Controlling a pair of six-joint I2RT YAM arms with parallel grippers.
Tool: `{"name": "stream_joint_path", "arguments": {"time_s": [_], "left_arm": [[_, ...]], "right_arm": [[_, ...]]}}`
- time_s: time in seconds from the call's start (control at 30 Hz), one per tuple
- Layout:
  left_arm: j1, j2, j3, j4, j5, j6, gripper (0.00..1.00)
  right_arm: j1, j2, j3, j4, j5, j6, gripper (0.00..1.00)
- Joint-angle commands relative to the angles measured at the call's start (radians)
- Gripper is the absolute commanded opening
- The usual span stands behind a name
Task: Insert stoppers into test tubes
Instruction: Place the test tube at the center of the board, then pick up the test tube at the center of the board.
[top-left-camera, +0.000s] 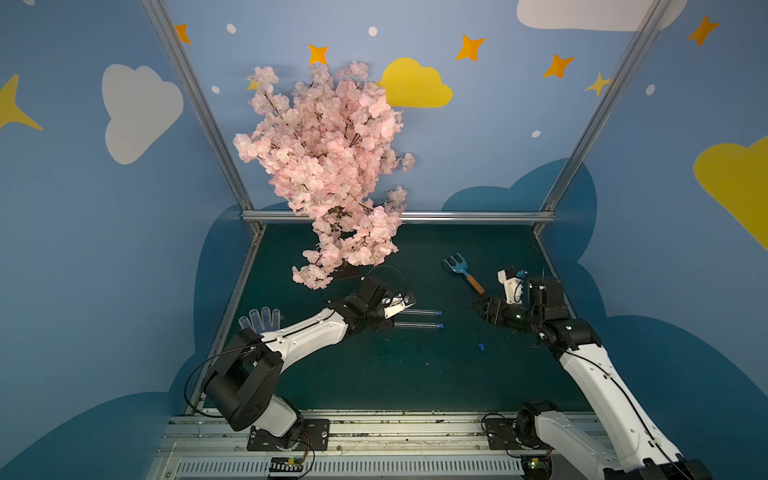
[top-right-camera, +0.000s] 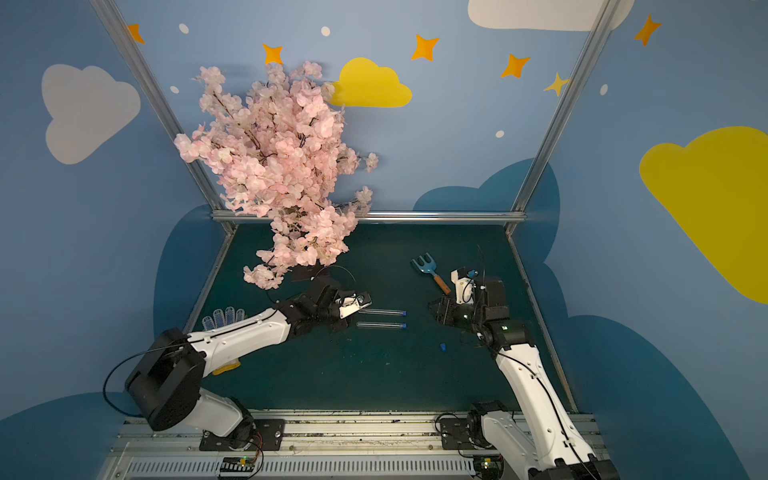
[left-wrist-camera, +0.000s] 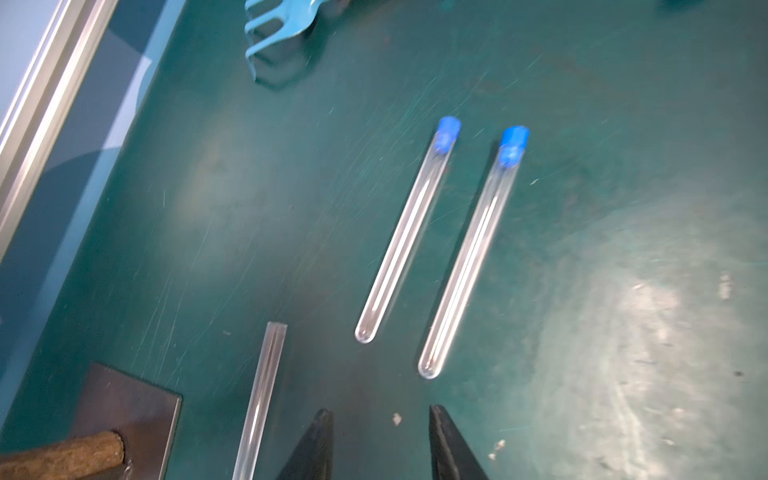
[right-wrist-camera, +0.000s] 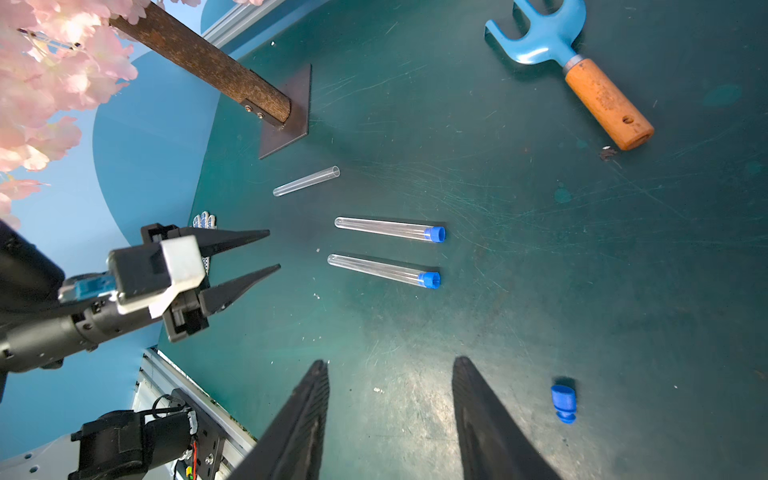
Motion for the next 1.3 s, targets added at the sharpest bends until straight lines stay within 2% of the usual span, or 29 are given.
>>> {"name": "stream_joint_path", "arguments": {"time_s": [0.0,0.07,0.2,0.3,0.43,0.57,0.63,0.73,0.87,1.1,1.27], "left_arm": [[0.011,0.018,0.027,-0.001,0.000,0.000,0.39],[0.012,0.021,0.032,0.017,0.008,0.000,0.39],[0.015,0.032,0.041,0.041,0.017,-0.011,0.39],[0.045,0.049,0.066,0.025,0.053,-0.042,0.39],[0.060,0.064,0.085,0.012,0.035,-0.020,0.39],[0.070,0.070,0.093,0.009,0.032,-0.019,0.39],[0.092,0.104,0.127,-0.047,0.047,-0.021,0.40],[0.114,0.166,0.193,-0.145,0.026,0.005,0.39],[0.131,0.203,0.206,-0.146,0.011,0.028,0.40],[0.187,0.338,0.318,-0.220,0.013,0.162,0.40],[0.218,0.418,0.420,-0.253,0.022,0.211,0.41]], "right_arm": [[-0.007,0.000,-0.001,-0.059,0.077,0.009,0.50],[-0.019,0.015,0.001,-0.125,0.177,0.025,0.53],[-0.062,0.041,-0.008,-0.221,0.269,0.103,0.56],[-0.086,0.022,-0.046,-0.226,0.262,0.145,0.57],[-0.104,-0.021,-0.127,-0.192,0.264,0.224,0.57],[-0.110,-0.004,-0.199,-0.187,0.211,0.259,0.57],[-0.111,0.004,-0.210,-0.175,0.202,0.266,0.57],[-0.111,0.006,-0.205,-0.153,0.215,0.262,0.57],[-0.115,0.022,-0.193,-0.163,0.242,0.240,0.57],[-0.119,0.017,-0.204,-0.135,0.205,0.221,0.57],[-0.119,0.003,-0.202,-0.124,0.178,0.204,0.57]]}}
